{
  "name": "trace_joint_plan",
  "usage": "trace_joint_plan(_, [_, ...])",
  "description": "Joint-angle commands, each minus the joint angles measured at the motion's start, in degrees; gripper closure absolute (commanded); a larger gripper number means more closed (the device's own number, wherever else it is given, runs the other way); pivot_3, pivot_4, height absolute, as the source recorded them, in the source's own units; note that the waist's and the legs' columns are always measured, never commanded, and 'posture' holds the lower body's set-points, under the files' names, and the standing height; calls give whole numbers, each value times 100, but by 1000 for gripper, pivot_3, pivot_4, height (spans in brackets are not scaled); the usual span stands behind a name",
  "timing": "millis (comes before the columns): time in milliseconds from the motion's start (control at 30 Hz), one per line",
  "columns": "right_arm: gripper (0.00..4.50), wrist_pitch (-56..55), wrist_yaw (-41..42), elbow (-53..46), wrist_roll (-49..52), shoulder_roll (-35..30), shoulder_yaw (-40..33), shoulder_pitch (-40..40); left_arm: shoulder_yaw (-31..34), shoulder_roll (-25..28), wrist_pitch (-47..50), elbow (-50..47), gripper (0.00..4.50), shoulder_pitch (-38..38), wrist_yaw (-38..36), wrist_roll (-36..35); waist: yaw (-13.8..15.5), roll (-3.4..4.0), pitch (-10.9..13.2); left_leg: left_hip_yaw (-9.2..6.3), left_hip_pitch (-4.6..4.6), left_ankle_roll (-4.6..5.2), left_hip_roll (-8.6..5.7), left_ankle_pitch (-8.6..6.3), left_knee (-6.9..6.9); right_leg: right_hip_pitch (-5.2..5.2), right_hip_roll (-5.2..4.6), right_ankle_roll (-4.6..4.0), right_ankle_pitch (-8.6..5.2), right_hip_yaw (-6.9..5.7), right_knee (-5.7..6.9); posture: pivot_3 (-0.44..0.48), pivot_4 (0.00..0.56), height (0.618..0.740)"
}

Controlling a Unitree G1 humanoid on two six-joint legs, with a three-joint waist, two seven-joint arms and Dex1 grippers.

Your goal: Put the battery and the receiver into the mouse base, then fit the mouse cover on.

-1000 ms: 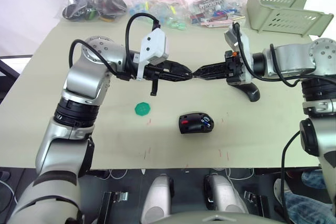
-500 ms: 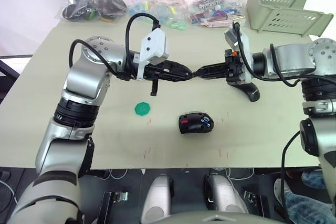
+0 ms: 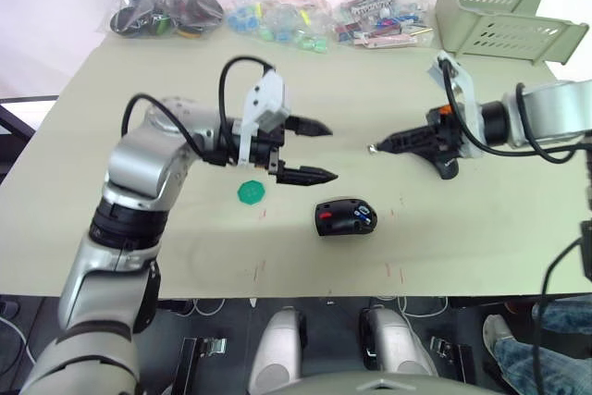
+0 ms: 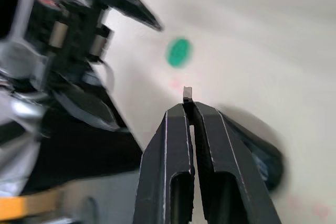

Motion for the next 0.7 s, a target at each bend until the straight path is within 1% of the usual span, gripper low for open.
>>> trace_joint_plan(33, [4500,258,577,-777,-753,-329,344,-414,30,101,-112,-356,60,432,91,23,-32,4,1,5,2,0,0,0,0,-3,1,0,0,6,6,0,150,740])
trace_joint_plan(100, [4500,260,1042,-1058,-1346,-396,612,-664,-54,106,-266,-399,60,666,138,139,-44,12,6,5,2,0,1,0,1,-11,4,0,0,8,23,0,150,740])
trace_joint_plan(200, [4500,260,2073,-1493,-2265,-452,1744,-1418,-290,81,-511,-427,60,932,246,438,-48,30,11,1,7,0,1,1,4,-11,7,-1,0,5,32,0,150,740])
trace_joint_plan(233, [4500,260,2444,-1487,-2515,-433,2063,-1660,-374,56,-584,-424,60,974,281,540,-47,30,11,1,9,0,1,1,6,-11,7,-1,0,7,34,0,150,740])
trace_joint_plan(367, [4500,260,3562,-1253,-3331,-227,2878,-2369,-552,-104,-627,-480,60,1047,419,662,-32,29,11,2,2,0,-1,1,13,-11,6,-2,0,7,31,0,150,740])
trace_joint_plan(533, [4500,260,4421,-1044,-3789,16,3708,-2975,-743,-239,-599,-560,60,1159,583,807,13,30,12,8,-1,0,-2,1,15,-14,5,-2,1,12,30,0,150,740])
trace_joint_plan(633, [4500,260,4833,-1101,-4112,112,3990,-3101,-783,-278,-610,-552,60,1174,630,848,28,30,12,6,-2,0,-1,1,14,-14,4,-3,0,9,28,0,150,740])
trace_joint_plan(700, [4500,260,5128,-1051,-4539,272,4131,-3142,-800,-286,-633,-547,60,1185,638,869,25,31,12,3,-3,0,-1,1,14,-14,4,-3,0,6,29,0,150,740])
